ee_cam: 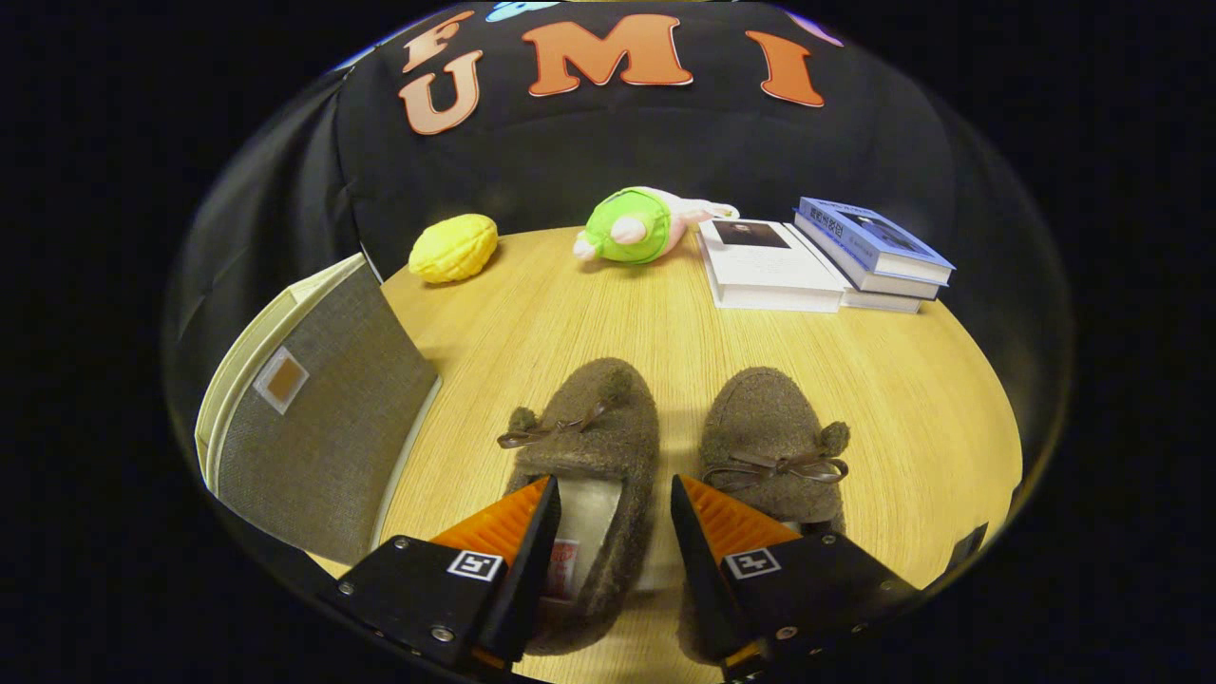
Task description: Open the storage box then place both shoes into the box .Put the left shoe in first, then the right shoe, with the right side of both shoes facing outward in a uniform manner.
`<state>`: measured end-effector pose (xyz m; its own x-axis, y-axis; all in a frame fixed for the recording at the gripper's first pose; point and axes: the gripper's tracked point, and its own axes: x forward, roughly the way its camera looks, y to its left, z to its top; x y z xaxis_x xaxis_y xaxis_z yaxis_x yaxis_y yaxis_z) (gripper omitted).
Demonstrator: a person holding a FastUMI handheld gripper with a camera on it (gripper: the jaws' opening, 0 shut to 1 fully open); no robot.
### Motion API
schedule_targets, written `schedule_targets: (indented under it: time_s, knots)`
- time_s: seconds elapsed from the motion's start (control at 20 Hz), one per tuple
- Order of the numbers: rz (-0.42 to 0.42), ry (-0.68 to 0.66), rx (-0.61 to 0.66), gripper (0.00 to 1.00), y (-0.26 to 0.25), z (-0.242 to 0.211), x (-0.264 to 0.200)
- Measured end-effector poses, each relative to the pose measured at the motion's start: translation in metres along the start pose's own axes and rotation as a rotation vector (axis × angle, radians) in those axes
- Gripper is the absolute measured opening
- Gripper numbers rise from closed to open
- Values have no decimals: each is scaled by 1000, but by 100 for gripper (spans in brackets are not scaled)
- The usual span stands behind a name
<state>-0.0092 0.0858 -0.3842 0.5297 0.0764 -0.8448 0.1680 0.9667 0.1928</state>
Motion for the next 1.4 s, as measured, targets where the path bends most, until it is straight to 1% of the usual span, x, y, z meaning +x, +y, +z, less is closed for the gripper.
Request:
schedule_targets:
  time_s: [0.05, 0.1, 0.15, 0.2, 0.25, 0.4, 0.45, 0.5, 0.6, 0.7, 0.8, 1.0, 1.2, 1.4]
  knots:
    - [-14, 3, -1, 66, -1, 1, 5]
    - [-24, 9, -2, 58, -2, -1, 8]
    - [-34, 16, -7, 54, -3, -1, 15]
    - [-47, 29, -13, 46, -4, -5, 21]
    - [-59, 43, -9, 41, -6, -7, 26]
    - [-57, 53, 57, 18, -8, -6, 31]
    - [-52, 60, 86, 14, -9, -5, 31]
    - [-39, 63, 109, 6, -9, -4, 32]
    - [-8, 63, 149, 4, -3, -1, 29]
    - [41, 74, 203, 4, 9, 1, 20]
    - [73, 68, 218, 4, 20, 7, 10]
    - [91, 10, 214, 4, 37, 36, -10]
    - [147, -69, 216, 4, 64, 74, -43]
    - [252, -129, 246, 4, 107, 108, -78]
